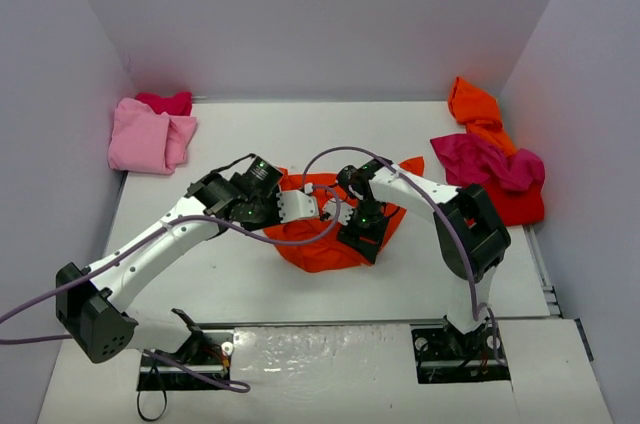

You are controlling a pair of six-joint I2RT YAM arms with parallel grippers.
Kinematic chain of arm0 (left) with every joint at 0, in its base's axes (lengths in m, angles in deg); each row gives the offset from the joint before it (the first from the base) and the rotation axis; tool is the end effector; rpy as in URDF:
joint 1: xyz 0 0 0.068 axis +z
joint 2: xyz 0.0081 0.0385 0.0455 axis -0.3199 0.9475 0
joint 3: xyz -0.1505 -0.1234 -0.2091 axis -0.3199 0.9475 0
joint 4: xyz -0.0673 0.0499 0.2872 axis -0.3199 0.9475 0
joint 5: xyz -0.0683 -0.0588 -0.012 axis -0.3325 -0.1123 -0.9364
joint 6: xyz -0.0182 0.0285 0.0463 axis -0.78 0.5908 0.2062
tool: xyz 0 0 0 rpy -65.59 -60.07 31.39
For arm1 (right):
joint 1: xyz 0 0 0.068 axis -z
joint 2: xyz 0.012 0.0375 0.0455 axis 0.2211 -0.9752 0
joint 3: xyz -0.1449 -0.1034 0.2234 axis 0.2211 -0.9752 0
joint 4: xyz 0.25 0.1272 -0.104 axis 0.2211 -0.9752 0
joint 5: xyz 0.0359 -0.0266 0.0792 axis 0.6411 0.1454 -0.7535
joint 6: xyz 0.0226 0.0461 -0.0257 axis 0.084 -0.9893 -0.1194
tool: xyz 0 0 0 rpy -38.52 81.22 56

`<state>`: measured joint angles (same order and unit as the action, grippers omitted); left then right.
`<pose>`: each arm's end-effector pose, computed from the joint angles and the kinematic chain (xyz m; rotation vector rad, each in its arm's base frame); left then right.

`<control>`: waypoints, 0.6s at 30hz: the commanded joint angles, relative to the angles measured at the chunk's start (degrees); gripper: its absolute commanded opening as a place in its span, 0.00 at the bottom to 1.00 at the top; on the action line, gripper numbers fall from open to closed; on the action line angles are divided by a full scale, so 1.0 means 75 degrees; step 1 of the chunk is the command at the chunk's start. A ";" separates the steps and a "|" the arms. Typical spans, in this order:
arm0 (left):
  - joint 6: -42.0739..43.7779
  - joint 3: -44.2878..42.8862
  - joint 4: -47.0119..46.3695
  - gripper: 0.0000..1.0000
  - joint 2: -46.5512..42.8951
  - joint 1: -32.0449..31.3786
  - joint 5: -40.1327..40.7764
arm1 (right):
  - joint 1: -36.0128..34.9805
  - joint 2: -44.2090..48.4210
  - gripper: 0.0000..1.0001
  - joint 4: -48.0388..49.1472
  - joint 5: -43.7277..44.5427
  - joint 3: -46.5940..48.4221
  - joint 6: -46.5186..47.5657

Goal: Fold and stack the t-shirts
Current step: Flatten out the tshirt

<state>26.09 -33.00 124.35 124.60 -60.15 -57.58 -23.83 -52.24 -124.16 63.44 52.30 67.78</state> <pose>0.2252 -0.2026 0.3264 1.6347 1.9673 -0.1103 0.2998 0.2368 0.1642 -1.7256 2.4535 0.4302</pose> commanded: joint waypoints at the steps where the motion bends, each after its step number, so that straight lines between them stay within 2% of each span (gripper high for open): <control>1: -0.0031 -0.0040 -0.0245 0.01 -0.0377 0.0046 0.0044 | -0.0271 -0.0171 0.54 -0.0360 -0.0237 0.0001 -0.0052; 6: -0.0008 0.0030 -0.0255 0.01 -0.0404 0.0037 0.0049 | -0.0537 -0.0595 0.50 -0.0347 -0.0301 0.0097 -0.0063; 10: 0.0016 0.0108 -0.0266 0.01 -0.0434 0.0029 0.0079 | -0.0787 -0.0712 0.06 -0.0266 -0.0198 0.0198 -0.0091; 11: 0.0018 0.0132 -0.0274 0.01 -0.0444 0.0034 0.0092 | -0.0855 -0.0694 0.00 -0.0248 -0.0099 0.0242 -0.0112; 15: 0.0021 0.0217 -0.0373 0.01 -0.0477 0.0037 0.0117 | -0.0874 -0.0270 0.00 -0.0251 0.0771 0.0490 -0.0228; 18: 0.0052 0.0229 -0.0430 0.01 -0.0452 0.0037 0.0215 | -0.0858 0.0298 0.00 -0.0115 0.2124 0.0973 -0.0414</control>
<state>26.14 -30.36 123.22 123.43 -60.15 -57.28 -30.49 -57.92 -123.69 67.08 53.93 66.54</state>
